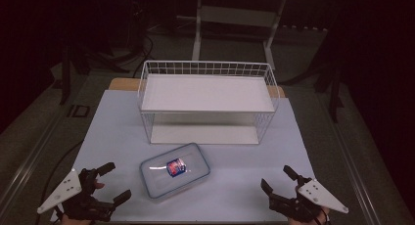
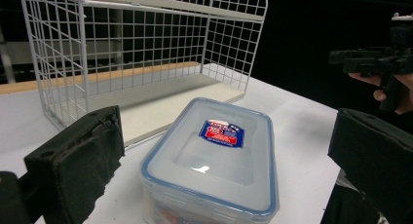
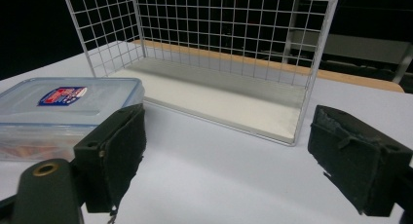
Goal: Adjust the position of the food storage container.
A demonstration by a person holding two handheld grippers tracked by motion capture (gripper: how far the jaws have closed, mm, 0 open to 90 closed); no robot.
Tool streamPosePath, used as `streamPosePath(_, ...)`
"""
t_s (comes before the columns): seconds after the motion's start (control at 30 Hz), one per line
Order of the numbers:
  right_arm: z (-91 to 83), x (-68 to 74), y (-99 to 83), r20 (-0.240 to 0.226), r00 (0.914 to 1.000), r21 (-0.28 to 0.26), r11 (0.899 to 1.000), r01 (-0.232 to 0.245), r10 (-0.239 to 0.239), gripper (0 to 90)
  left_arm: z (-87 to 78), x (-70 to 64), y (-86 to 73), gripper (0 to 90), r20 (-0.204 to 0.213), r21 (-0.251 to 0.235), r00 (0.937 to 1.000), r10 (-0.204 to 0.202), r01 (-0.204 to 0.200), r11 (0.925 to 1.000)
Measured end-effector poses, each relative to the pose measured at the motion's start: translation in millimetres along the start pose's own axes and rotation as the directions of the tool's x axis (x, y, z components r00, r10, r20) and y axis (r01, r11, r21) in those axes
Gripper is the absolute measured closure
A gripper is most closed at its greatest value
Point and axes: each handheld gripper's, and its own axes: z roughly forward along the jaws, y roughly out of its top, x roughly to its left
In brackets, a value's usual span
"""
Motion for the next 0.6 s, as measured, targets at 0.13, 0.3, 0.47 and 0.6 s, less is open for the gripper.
streamPosePath(0.13, 0.0, -0.5, -0.3, 0.002, 1.0, 0.005, 1.0, -0.004, 0.004, 13.6, 0.3, -1.4, 1.0, 0.0, 0.013, 0.005, 0.9999, 0.006, -0.006, 1.0)
streamPosePath(0.3, 0.7, 0.0, -0.3, -0.002, 0.9999, 0.001, 1.0, -0.013, 0.013, 13.6, -1.6, -1.7, 8.8, 0.0, 0.038, -0.008, 0.9992, -0.011, 0.011, 0.9999)
streamPosePath(0.47, -0.2, 1.8, 0.1, -0.009, 0.9999, -0.001, 1.0, -0.014, 0.014, 13.7, -5.8, 1.1, 13.7, 13.4, 0.051, 0.025, 0.9985, 0.017, -0.018, 0.9995)
streamPosePath(0.6, 0.1, 2.7, 0.1, -0.009, 0.9999, 0.001, 1.0, -0.013, 0.013, 13.7, -6.0, 7.1, 13.0, 27.6, 0.078, 0.088, 0.9969, 0.015, -0.022, 0.9958)
